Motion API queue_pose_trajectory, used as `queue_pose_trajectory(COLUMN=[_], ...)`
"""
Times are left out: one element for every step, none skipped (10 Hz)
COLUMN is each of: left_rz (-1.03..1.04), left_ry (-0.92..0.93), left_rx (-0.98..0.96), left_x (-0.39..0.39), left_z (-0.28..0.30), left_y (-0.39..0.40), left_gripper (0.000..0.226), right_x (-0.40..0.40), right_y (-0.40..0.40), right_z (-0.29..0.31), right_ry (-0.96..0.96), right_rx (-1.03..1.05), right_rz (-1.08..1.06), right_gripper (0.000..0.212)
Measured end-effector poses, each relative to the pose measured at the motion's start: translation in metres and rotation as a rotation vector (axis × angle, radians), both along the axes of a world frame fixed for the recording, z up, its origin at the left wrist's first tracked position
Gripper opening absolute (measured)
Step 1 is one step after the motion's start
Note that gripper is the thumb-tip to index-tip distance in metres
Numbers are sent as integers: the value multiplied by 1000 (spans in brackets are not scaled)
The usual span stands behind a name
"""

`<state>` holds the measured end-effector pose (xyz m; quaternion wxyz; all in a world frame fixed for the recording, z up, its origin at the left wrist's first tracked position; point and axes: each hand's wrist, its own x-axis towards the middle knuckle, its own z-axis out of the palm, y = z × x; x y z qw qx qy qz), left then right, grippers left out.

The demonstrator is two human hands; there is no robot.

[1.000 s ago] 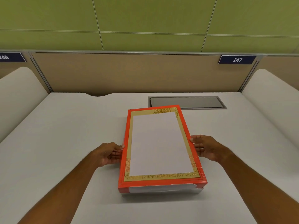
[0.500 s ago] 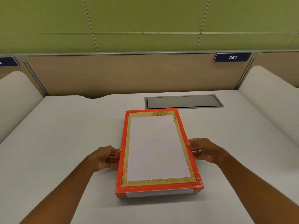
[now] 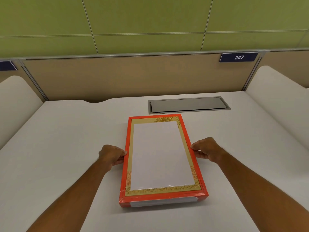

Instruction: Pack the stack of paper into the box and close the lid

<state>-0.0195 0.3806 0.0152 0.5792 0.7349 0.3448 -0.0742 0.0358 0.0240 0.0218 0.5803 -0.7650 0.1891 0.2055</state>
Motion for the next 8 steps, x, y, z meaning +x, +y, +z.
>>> queue_pose_trajectory(left_rz=[14,43,55,73,85,49,-9,-89], left_ry=[17,40,50,49,42,24,-12,-119], left_rx=[-18,-40,-53,-80,-89,-26,152,467], left_x=[0,1,1,-2,-6,-5,-6,-8], left_z=[-2,-1,-1,0,2,2,4,12], left_y=[0,0,0,-1,-3,-5,-11,-24], left_gripper=[13,12,11,10,12,18,20,34], right_x=[1,2,3,1,-1,-3,-9,-17], right_y=[1,2,2,4,6,6,12,22], right_z=[-2,0,-1,2,3,0,1,8], right_ry=[9,25,34,38,31,-22,-93,-272], right_rx=[9,13,4,-8,-15,-44,-156,-433], right_rz=[-17,-34,-43,-55,-61,-60,-39,-20], right_gripper=[15,16,18,18,19,19,20,39])
